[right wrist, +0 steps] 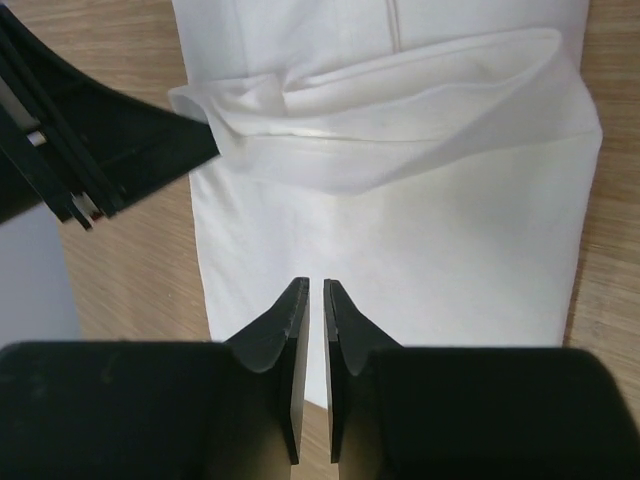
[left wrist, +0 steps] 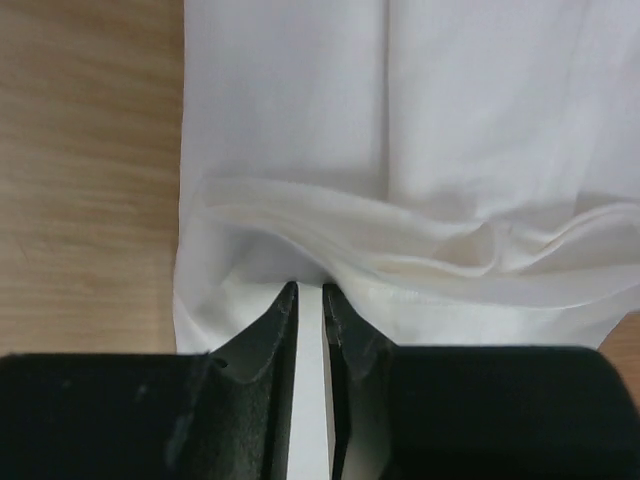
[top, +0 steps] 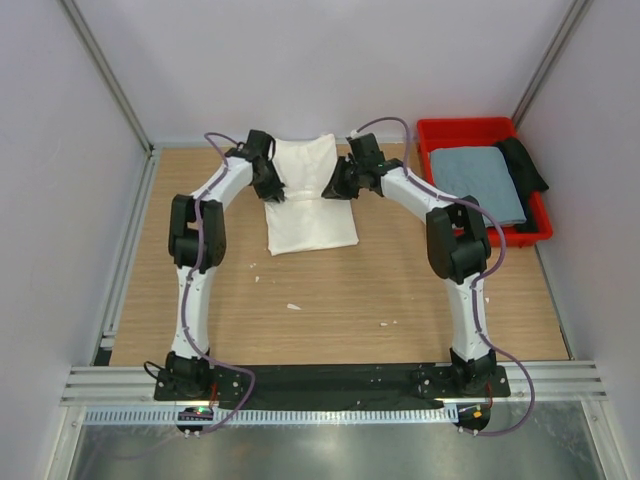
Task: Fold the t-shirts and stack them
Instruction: Fold the tshirt
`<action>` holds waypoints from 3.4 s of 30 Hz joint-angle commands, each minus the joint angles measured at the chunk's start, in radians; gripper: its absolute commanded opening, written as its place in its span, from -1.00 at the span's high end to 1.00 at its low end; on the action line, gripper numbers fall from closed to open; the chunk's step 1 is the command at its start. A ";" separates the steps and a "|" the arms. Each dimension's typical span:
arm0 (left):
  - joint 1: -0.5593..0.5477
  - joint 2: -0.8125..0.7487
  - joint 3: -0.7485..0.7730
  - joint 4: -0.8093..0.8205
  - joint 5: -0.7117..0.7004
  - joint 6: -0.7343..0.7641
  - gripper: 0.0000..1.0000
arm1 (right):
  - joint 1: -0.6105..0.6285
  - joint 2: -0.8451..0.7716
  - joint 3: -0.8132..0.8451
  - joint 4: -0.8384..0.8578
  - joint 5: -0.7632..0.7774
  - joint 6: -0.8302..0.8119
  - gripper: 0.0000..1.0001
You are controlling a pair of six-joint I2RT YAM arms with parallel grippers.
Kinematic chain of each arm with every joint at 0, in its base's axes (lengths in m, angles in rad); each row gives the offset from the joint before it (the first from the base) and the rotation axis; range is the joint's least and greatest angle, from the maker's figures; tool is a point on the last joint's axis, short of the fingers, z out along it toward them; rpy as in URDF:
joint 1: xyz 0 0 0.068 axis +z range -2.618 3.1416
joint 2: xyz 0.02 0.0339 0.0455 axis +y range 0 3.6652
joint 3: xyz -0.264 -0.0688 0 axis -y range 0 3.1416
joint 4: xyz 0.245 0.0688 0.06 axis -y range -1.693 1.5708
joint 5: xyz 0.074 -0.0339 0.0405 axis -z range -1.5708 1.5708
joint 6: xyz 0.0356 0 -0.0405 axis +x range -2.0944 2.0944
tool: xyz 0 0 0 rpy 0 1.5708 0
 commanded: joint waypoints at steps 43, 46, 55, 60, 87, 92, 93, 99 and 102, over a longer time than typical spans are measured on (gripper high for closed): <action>0.124 -0.095 -0.094 0.149 0.222 -0.103 0.53 | -0.218 0.331 0.239 0.283 -0.408 0.361 0.49; 0.123 -0.166 -0.133 0.143 0.268 -0.115 0.47 | -0.218 0.276 0.297 0.141 -0.379 0.243 0.47; 0.080 -0.352 -0.487 0.278 0.400 -0.169 0.65 | -0.143 0.103 0.215 -0.114 -0.353 0.046 0.24; 0.080 -0.329 -0.596 0.321 0.438 -0.163 0.70 | -0.069 0.066 0.047 -0.085 -0.455 -0.023 0.55; 0.049 -0.520 -0.714 0.099 0.361 0.085 0.48 | -0.135 -0.239 -0.487 -0.088 -0.463 -0.144 0.76; 0.017 -0.488 -0.683 0.168 0.441 -0.012 0.41 | -0.067 -0.161 -0.340 -0.035 -0.475 -0.075 0.74; 0.012 -0.475 -0.691 0.207 0.456 -0.026 0.46 | -0.063 -0.141 -0.323 -0.016 -0.488 -0.058 0.74; 0.006 -0.384 -0.803 0.373 0.524 -0.093 0.56 | -0.057 0.014 -0.255 0.065 -0.526 -0.015 0.74; 0.009 -0.341 -0.828 0.375 0.498 -0.086 0.63 | -0.075 0.038 -0.287 0.070 -0.525 -0.035 0.74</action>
